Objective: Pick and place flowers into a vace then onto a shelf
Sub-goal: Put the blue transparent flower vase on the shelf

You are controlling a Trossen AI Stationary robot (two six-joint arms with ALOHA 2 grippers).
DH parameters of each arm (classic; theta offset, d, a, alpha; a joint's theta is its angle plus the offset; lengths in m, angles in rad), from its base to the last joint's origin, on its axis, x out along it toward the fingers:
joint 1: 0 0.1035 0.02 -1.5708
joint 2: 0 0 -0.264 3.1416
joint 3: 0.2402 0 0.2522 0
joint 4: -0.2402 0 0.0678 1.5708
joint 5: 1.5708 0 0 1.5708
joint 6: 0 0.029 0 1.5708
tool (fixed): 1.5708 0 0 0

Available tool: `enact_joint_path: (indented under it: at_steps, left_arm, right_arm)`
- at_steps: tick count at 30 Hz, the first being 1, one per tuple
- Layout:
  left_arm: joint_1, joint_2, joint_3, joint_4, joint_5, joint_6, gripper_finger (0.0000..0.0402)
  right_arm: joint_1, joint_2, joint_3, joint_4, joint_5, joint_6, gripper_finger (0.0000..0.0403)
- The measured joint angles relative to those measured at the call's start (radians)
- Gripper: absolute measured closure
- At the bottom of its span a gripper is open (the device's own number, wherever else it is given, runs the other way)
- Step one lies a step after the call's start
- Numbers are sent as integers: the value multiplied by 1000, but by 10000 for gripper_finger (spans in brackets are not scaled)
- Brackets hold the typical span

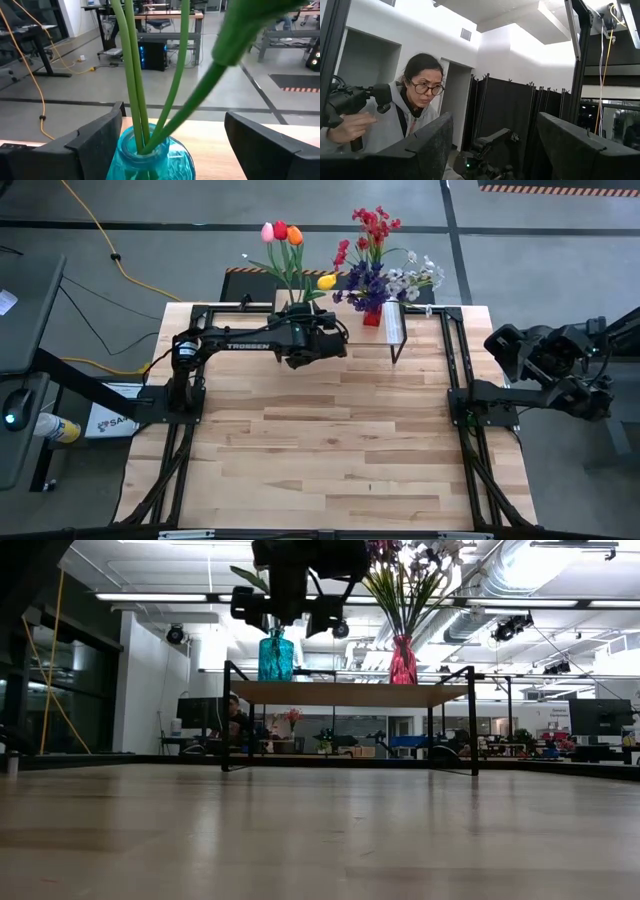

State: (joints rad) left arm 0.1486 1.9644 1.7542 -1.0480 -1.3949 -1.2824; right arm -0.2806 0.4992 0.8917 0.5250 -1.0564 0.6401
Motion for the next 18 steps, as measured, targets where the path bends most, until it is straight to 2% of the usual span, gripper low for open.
enact_joint_path:
  at_steps: [18]
  left_arm:
    - [-52,0,0,-21,-4,2,16]
  right_arm:
    - [0,0,0,-12,1,-12,123]
